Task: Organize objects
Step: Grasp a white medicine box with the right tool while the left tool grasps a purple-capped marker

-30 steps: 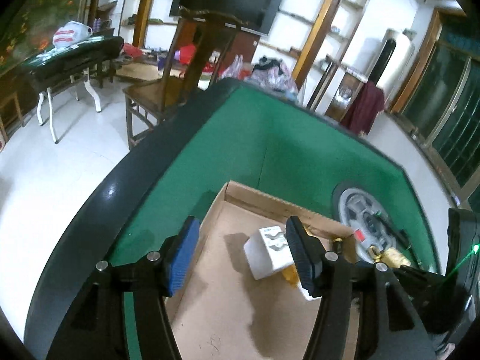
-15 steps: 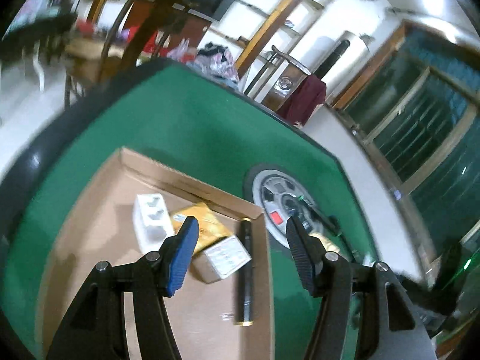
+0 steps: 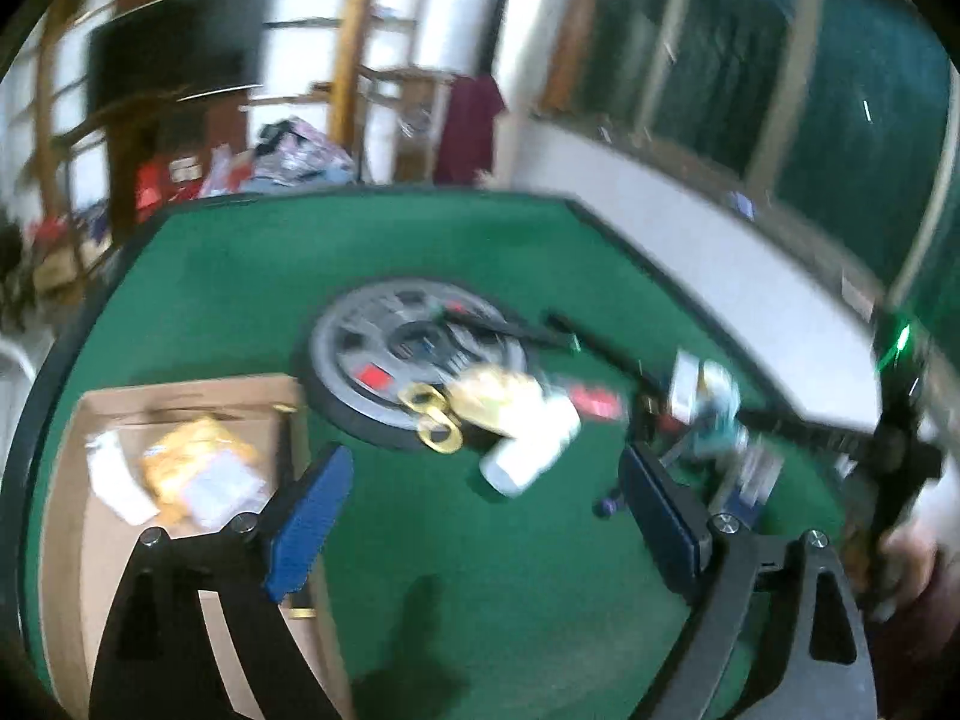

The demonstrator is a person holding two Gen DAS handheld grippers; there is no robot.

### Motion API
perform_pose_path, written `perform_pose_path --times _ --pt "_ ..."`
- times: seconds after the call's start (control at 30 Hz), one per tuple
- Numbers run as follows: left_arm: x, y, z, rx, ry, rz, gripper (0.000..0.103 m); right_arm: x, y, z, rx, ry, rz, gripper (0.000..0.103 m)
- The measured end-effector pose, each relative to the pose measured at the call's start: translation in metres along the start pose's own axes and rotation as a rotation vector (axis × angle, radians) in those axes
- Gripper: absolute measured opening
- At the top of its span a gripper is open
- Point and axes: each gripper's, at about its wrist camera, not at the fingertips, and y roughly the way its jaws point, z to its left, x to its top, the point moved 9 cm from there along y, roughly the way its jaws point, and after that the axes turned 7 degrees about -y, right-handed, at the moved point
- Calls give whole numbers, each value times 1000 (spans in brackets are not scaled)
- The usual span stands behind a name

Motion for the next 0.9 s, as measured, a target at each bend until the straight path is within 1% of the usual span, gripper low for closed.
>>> perform_pose_path --times 0.1,0.13,0.2,0.23,0.3,0.43,0.53,0.6,0.63,0.73,0.8,0.83,0.87,0.9 --pt "-21 32 -25 12 51 90 87 -13 2 -25 7 47 11 69" --pt "-27 36 -31 7 61 103 87 -16 2 -32 6 59 14 69" --pt "-35 41 -56 -27 96 117 87 -21 1 -48 6 83 14 69" --pt "-37 44 -72 -59 125 115 87 -22 -1 -56 2 95 10 69" --pt "-40 47 -93 -81 167 115 87 -23 -4 -68 20 122 -6 69" --pt "-48 67 -129 -39 291 132 87 -26 -14 -84 51 158 -25 69" --pt "-51 84 -144 -1 409 125 87 -32 -17 -89 70 163 -23 69" --pt "-54 97 -151 17 482 136 87 -37 -20 -92 72 166 -22 69" --pt "-55 106 -154 19 504 157 86 -40 -21 -94 75 170 -22 69" --pt "-57 122 -161 15 515 185 85 -47 -21 -98 83 180 -13 69" --pt "-60 128 -169 0 511 197 74 -51 -21 -98 90 188 -4 69" --pt "-63 130 -173 -5 503 213 54 -52 -20 -97 94 191 -2 69" --pt "-66 131 -173 4 495 224 37 -53 -20 -96 98 193 0 69" --pt "-68 130 -175 -10 482 230 28 -55 -20 -93 103 195 3 69"
